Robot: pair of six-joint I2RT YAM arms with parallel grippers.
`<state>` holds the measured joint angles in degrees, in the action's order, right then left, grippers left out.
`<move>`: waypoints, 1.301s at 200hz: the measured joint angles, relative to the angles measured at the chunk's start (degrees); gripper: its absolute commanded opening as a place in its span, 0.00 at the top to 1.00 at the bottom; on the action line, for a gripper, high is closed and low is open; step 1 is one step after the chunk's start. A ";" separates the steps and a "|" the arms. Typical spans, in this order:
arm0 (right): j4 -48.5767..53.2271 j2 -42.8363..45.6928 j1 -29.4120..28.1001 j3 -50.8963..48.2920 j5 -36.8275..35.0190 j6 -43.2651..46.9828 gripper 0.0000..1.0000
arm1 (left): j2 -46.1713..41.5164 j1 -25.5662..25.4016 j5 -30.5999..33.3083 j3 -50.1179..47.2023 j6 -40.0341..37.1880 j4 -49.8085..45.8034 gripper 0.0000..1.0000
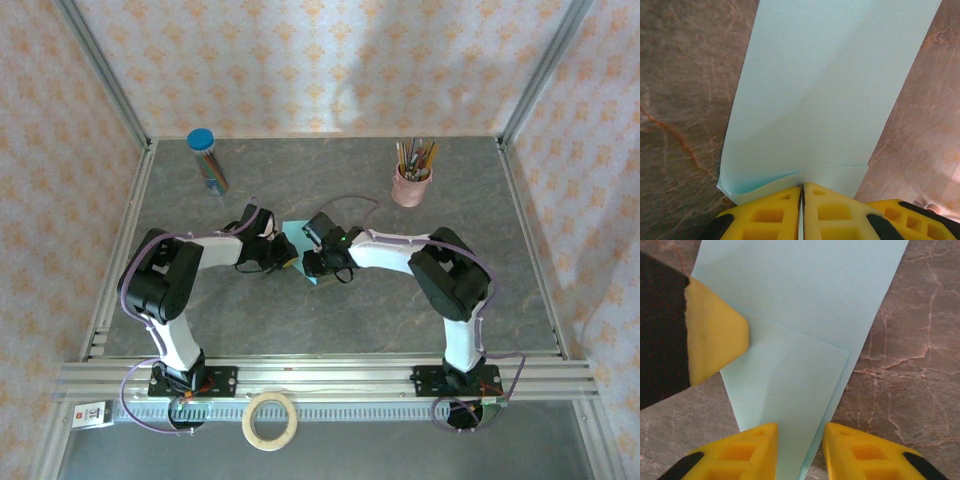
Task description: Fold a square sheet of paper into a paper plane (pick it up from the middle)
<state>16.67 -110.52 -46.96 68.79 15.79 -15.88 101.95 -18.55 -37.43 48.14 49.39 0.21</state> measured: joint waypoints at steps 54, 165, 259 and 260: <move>-1.29 7.23 1.97 -5.33 -0.13 -2.80 0.59 | 0.09 0.00 0.17 0.39 -0.61 -0.74 0.88; -6.21 3.30 1.90 -1.90 13.29 -0.46 0.86 | 0.20 -0.22 0.24 0.57 -1.07 -0.81 0.88; -6.43 -0.70 1.90 -0.20 15.08 0.28 0.88 | 0.28 -0.22 0.22 0.70 -1.09 -0.85 0.88; -6.43 -0.72 1.90 -0.20 15.08 0.28 0.88 | 0.31 -0.22 0.22 0.70 -1.09 -0.83 0.88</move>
<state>10.24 -111.24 -45.06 68.60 30.87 -15.59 102.26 -18.76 -37.21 48.84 48.29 -0.62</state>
